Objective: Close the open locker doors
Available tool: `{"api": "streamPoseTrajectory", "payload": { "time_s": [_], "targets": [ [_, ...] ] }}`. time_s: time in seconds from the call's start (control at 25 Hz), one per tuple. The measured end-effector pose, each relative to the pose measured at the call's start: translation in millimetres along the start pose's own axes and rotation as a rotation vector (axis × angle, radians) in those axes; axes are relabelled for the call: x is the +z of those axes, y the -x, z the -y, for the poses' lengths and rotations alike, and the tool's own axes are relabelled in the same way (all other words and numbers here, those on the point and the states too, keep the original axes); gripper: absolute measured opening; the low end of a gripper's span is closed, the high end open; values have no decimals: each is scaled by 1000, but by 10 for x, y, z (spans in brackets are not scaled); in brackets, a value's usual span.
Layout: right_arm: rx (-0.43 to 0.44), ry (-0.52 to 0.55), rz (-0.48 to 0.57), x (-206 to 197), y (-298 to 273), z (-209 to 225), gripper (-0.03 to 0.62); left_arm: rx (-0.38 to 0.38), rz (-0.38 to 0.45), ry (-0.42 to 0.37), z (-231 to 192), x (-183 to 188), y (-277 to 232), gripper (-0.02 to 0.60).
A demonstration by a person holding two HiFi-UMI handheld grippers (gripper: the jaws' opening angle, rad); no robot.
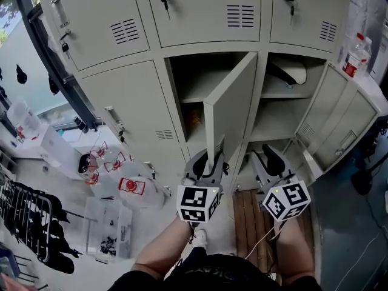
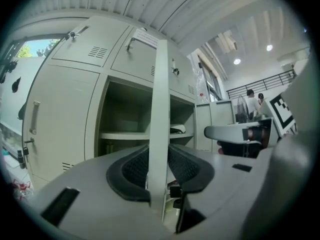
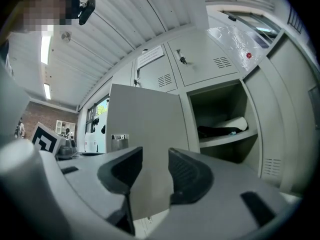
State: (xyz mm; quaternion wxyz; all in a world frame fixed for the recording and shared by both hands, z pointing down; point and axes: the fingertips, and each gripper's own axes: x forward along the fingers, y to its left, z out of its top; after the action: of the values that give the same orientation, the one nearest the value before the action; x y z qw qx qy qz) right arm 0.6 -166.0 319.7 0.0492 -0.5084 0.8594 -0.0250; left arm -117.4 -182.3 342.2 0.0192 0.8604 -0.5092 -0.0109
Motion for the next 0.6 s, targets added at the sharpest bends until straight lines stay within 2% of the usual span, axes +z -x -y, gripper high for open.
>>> {"api": "streamPoseTrajectory", "payload": {
  "time_s": [0.6],
  "targets": [
    [22,11,-27,-77,-830,-304,161,-24,8,8,-713,51,-182,138]
  ]
}}
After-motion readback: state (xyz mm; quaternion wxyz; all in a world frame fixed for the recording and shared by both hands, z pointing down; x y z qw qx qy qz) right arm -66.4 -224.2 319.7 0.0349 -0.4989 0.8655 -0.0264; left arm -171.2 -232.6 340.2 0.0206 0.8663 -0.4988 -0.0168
